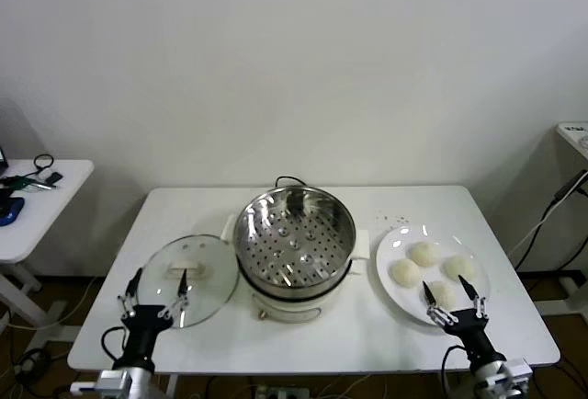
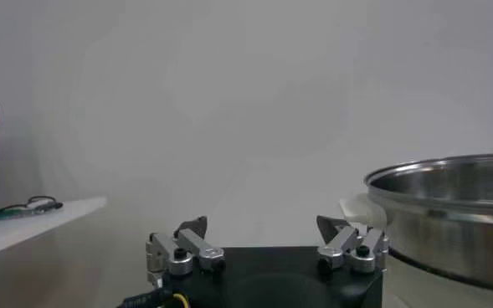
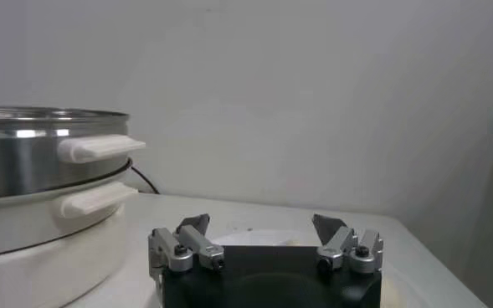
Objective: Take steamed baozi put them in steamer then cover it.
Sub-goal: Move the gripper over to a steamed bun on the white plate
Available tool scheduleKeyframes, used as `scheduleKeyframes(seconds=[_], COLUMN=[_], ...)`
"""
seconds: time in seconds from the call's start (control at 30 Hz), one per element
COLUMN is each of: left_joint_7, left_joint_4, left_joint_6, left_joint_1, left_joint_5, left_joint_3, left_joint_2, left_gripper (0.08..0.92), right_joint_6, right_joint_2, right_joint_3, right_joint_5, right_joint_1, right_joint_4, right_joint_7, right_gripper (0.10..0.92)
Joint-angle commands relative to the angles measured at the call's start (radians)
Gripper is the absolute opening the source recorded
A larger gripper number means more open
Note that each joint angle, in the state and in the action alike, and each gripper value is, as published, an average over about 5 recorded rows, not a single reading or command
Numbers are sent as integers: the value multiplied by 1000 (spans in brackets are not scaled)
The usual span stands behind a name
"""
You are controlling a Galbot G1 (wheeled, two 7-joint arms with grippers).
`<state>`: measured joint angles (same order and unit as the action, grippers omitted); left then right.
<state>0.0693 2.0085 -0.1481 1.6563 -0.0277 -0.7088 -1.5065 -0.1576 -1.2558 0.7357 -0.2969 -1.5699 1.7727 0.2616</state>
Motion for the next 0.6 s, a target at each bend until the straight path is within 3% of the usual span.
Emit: scheduleKeyframes(seconds=[0.03, 0.2, 0.6], left_joint_7=[-5, -4, -8], left_joint_4=[1, 3, -11], left_joint_6=[2, 4, 12], left_joint_1=[2, 3, 12], left_joint_5=[1, 1, -15], left_joint_3=[1, 8, 5], left_joint_2=[1, 3, 12], left_gripper=[823, 823, 823], right_joint_6=[13, 139, 229], right_joint_2=[38, 231, 677], right_joint_3=[9, 31, -191], right_joint_5=[27, 175, 236], right_joint_1=[27, 94, 501], right_joint_4=[-7, -27, -327], right_joint_7=[49, 212, 616], right_gripper=[823, 823, 823])
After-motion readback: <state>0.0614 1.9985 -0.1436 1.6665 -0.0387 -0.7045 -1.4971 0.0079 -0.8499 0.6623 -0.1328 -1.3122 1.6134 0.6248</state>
